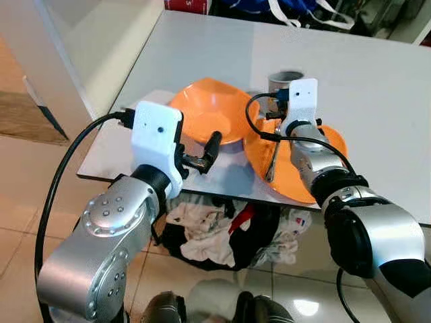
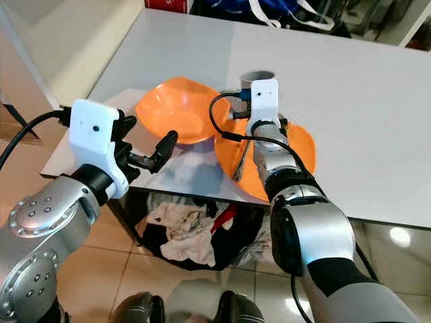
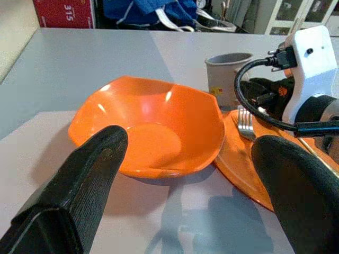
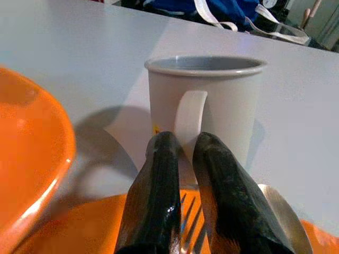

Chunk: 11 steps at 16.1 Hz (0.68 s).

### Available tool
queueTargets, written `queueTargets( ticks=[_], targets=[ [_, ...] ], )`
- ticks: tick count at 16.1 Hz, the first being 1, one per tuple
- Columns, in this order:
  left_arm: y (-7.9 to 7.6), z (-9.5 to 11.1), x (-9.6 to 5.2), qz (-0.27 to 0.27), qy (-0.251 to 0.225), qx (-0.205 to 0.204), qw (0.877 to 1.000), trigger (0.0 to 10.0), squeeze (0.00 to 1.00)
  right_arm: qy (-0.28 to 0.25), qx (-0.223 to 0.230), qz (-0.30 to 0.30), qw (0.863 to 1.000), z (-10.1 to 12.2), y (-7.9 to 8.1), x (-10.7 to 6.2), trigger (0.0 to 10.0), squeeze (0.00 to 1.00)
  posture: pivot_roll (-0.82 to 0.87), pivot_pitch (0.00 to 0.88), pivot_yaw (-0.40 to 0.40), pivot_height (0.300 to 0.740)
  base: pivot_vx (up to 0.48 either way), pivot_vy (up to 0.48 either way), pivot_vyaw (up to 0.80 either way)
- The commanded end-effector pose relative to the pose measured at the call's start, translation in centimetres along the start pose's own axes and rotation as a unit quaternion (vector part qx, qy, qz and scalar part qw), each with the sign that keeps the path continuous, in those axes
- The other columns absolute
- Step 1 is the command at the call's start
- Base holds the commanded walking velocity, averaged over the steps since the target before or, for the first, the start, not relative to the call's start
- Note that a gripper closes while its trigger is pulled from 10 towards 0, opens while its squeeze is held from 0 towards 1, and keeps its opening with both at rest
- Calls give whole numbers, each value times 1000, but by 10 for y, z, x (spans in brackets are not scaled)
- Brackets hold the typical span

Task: Setting the table

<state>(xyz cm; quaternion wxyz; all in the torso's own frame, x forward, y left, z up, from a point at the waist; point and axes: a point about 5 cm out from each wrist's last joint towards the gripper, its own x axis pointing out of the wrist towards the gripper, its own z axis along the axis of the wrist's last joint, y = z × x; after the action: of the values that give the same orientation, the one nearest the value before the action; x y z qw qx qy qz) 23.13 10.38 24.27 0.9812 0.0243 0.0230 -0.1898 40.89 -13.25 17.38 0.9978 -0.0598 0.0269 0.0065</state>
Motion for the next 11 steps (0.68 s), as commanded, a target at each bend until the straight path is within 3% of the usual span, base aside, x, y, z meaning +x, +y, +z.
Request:
queueTargets(
  ticks=[1, 7, 9, 11],
  targets=[
    [-2, 3, -4, -9, -4, 3, 1000, 10000, 0, 22, -3, -10, 1000, -10, -5, -2, 10000, 0, 285, 201, -43, 740, 0, 0, 0],
    [-3, 7, -5, -8, -5, 2, 1000, 10000, 0, 42, -3, -8, 999, -19, -2, -4, 10000, 0, 286, 212, -45, 740, 0, 0, 0],
    [-2, 7, -5, -6, -3, 1, 1000, 10000, 0, 48, -5, -6, 999, -22, 1, -5, 10000, 1000, 288, 215, -45, 740, 0, 0, 0],
    [-2, 8, -5, -5, -3, 1, 1000, 10000, 0, 51, -7, -7, 999, -23, 1, -5, 10000, 1000, 288, 217, -47, 740, 0, 0, 0]
  ],
)
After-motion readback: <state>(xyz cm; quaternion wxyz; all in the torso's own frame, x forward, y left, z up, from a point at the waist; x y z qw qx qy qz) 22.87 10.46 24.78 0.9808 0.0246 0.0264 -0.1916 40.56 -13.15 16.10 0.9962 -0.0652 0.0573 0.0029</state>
